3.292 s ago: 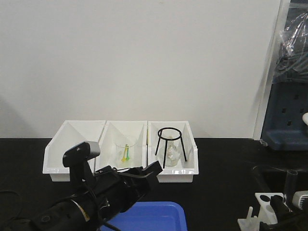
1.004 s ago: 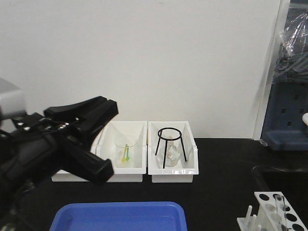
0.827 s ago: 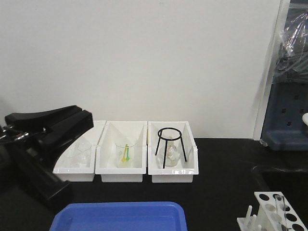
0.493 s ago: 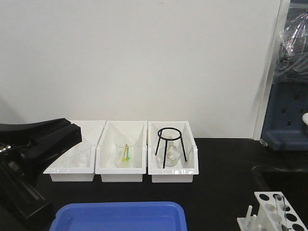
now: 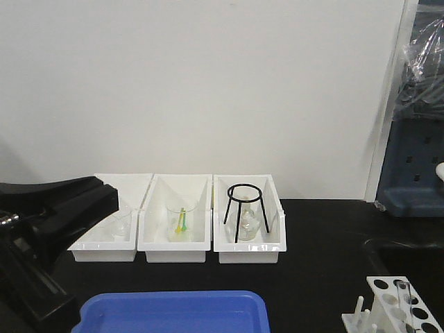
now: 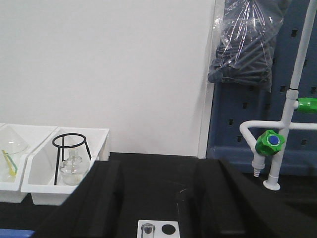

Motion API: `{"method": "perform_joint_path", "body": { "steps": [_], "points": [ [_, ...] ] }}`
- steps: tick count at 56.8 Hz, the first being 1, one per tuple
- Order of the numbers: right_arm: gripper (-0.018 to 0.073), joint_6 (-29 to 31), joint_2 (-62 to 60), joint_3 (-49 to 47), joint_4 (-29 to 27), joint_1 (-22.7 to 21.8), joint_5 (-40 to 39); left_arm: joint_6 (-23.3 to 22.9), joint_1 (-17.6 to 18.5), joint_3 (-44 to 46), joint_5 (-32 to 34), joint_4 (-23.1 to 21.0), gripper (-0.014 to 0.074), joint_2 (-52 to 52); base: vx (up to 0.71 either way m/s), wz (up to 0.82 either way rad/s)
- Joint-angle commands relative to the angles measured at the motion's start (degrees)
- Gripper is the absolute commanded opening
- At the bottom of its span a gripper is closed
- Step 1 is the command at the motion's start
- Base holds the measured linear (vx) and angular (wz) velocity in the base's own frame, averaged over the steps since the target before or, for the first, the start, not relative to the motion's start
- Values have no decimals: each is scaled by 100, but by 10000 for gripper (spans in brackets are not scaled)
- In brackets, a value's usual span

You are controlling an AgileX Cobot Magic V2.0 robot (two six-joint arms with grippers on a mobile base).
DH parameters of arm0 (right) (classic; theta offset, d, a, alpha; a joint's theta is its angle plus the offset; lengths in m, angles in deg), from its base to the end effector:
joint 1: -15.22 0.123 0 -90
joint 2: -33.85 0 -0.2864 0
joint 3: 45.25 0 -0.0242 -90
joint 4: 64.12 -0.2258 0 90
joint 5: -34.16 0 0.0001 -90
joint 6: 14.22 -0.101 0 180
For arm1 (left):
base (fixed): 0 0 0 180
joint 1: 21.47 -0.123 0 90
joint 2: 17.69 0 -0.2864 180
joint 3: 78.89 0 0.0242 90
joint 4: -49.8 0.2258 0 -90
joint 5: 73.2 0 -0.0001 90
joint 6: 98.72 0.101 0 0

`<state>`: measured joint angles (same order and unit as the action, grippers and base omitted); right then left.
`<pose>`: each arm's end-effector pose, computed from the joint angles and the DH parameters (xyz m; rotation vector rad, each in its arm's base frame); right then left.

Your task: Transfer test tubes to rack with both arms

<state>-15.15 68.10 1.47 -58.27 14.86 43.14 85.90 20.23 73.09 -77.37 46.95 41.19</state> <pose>0.0834 -0.0021 0.3436 -0.0490 1.5690 -0.0839 0.1320 -0.1181 0.4026 0.6012 1.5001 -0.5443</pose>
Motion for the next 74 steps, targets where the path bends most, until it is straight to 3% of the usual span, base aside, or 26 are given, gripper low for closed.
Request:
{"method": "perform_joint_path", "body": {
  "steps": [1,11,33,43,52,62,74],
  "points": [
    [406,28,25,-163,30,-27,-471,-6,-23,152,188,69,-4,-79,0,0],
    [406,28,25,-163,30,-27,-471,-64,-466,-404,139,285,-4,-737,0,0],
    [406,28,25,-163,30,-27,-471,-64,-2925,-2861,140,285,-4,-3578,0,0],
    [406,28,25,-163,30,-27,-471,-64,-3690,-3810,122,285,-4,-4546,0,0],
    [406,28,25,-163,30,-27,-471,-64,-4019,-4432,128,285,-4,-5060,0,0],
    [406,28,25,-163,30,-27,-454,-64,-4026,-4935,203,285,-4,-5263,0,0],
    [406,28,25,-163,30,-27,-454,-64,-4021,-4937,-278,285,-4,-5257,0,0]
  ]
}}
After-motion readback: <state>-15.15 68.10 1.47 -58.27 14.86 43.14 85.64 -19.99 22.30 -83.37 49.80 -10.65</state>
